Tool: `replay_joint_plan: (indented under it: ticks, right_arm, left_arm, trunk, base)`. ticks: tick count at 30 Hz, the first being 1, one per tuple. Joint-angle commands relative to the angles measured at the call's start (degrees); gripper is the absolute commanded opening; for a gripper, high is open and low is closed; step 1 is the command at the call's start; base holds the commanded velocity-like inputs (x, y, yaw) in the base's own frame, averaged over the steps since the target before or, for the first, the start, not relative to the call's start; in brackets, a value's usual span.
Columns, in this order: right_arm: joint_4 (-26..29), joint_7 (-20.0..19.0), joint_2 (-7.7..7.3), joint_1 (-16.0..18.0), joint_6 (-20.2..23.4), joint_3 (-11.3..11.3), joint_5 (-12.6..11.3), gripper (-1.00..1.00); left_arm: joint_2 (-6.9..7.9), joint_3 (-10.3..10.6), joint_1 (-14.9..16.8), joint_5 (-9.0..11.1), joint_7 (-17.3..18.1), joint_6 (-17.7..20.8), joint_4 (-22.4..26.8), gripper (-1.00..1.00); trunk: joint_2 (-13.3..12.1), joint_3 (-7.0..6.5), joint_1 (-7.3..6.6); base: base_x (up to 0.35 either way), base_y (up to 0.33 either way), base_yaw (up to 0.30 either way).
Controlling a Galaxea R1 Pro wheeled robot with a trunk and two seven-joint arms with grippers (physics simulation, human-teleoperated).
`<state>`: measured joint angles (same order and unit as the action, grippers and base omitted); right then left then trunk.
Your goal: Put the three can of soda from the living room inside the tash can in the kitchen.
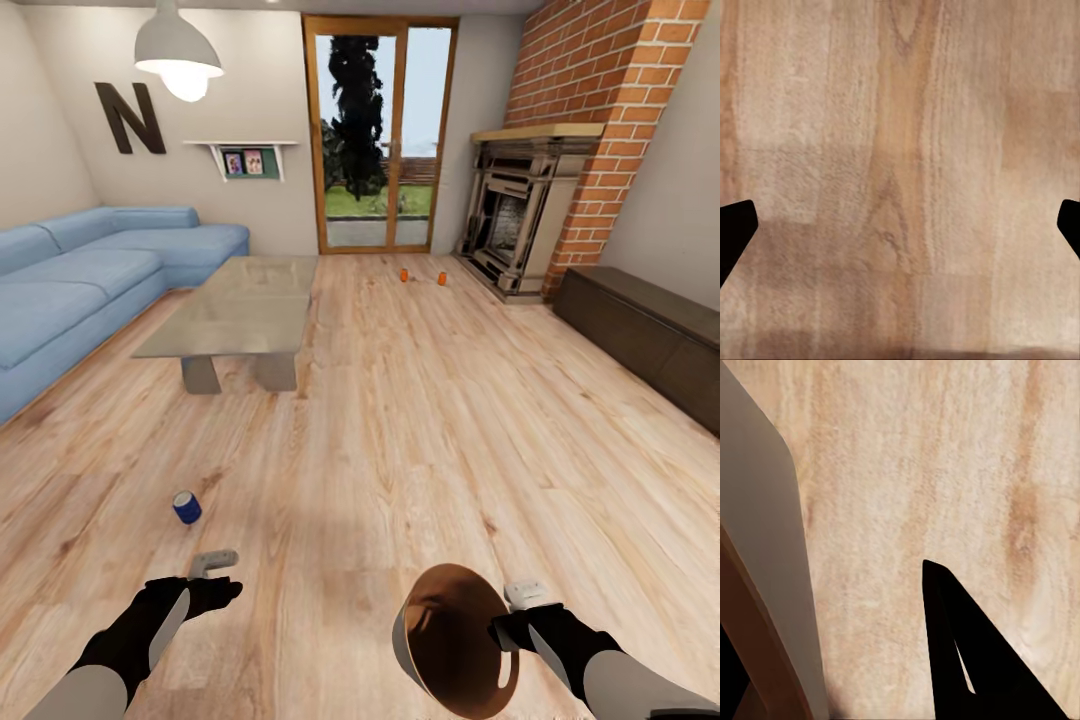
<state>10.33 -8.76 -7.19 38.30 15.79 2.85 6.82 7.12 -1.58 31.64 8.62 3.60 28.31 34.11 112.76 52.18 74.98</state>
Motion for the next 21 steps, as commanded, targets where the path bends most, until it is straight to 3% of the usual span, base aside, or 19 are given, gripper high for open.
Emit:
replay_joint_plan:
  ticks: [1,8,21]
  right_arm:
    - [0.0,-0.3,0.03,0.0,0.0,-0.4,-0.6,-1.00]
    - [0.0,-0.4,0.05,0.0,0.0,-0.4,-0.6,-1.00]
    - [-0.3,-0.5,0.06,-0.2,0.0,-0.3,-0.5,-1.00]
  left_arm:
    - [0.00,0.0,0.0,0.0,0.0,0.0,0.0,1.00]
    - [0.00,0.0,0.0,0.0,0.0,0.0,0.0,1.00]
    - [0.00,0.0,0.0,0.0,0.0,0.0,0.0,1.00]
  trunk:
    - [0.0,-0.02,0.00]
    - [0.0,-0.05,0.00]
    - [0.0,-0.05,0.00]
  base:
    - [0.000,0.310,-0.210]
    - [0.000,0.310,-0.150]
    - [0.006,0.310,-0.013]
